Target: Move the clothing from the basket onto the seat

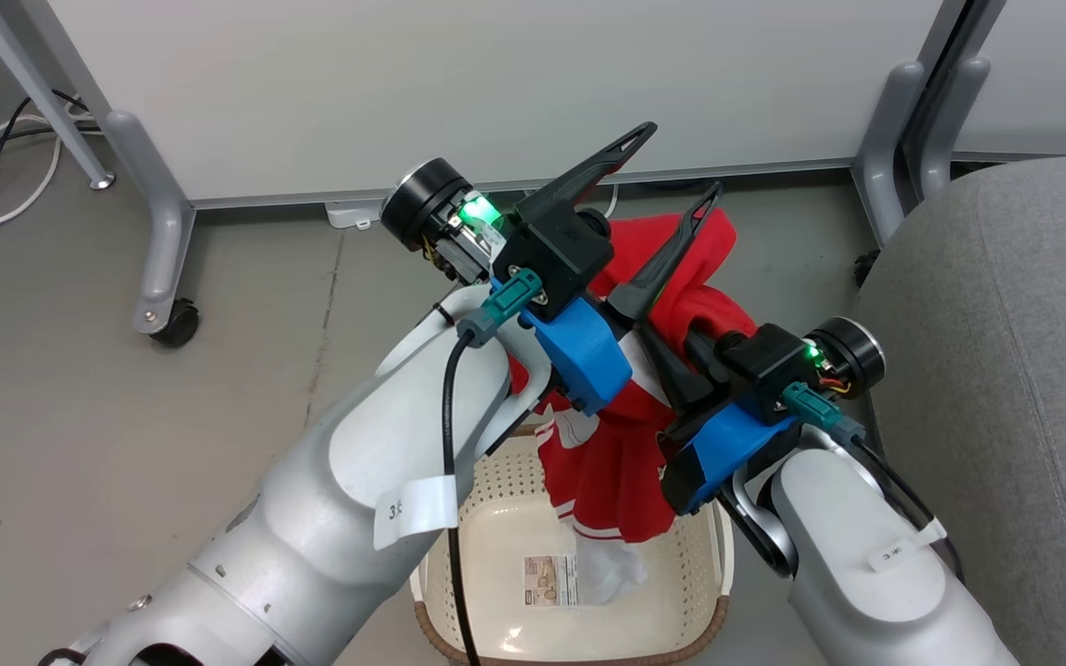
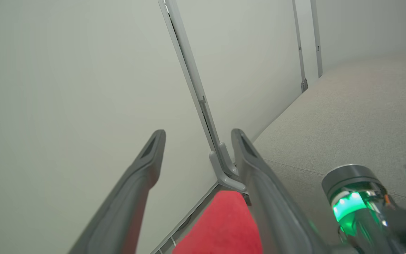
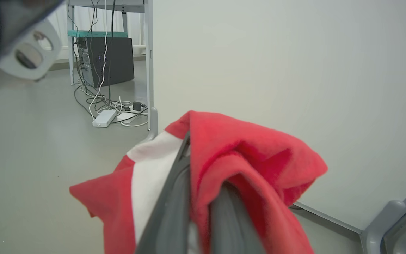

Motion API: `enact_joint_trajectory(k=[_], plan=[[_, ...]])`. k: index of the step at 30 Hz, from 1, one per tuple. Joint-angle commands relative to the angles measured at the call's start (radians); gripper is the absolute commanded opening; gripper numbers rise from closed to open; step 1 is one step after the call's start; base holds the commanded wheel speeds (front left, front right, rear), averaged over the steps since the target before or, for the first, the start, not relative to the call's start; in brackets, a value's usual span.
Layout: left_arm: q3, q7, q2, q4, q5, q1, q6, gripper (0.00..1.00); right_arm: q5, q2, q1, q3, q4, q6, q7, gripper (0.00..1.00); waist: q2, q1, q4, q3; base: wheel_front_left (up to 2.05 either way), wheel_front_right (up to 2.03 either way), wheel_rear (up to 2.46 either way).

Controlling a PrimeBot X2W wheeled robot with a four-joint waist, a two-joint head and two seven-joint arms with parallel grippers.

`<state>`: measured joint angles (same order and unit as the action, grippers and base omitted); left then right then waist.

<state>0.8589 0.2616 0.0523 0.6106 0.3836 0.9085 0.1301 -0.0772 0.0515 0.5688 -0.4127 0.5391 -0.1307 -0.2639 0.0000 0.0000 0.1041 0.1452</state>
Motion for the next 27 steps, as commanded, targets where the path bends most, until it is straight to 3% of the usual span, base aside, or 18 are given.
enact_joint_trajectory(k=[1, 12, 27], plan=[[0.004, 0.005, 0.001, 0.004, 0.000, -0.007, 0.001, 1.00, 0.006, -0.002, -0.009, 0.008, -0.007, 0.000, -0.001, 0.00, 0.0000, 0.0000, -0.006, 0.004, 0.00, 0.00, 0.00], [0.008, 0.005, 0.016, -0.001, 0.004, 0.009, 0.001, 1.00, 0.021, -0.001, 0.012, 0.082, -0.037, 0.000, -0.001, 0.00, 0.0000, 0.0000, -0.079, 0.054, 0.00, 0.00, 0.00], [0.038, 0.005, 0.043, 0.001, 0.003, 0.031, 0.001, 1.00, 0.032, -0.001, 0.018, 0.191, -0.118, 0.000, -0.001, 0.00, 0.0000, 0.0000, -0.251, 0.142, 0.00, 0.00, 0.00]])
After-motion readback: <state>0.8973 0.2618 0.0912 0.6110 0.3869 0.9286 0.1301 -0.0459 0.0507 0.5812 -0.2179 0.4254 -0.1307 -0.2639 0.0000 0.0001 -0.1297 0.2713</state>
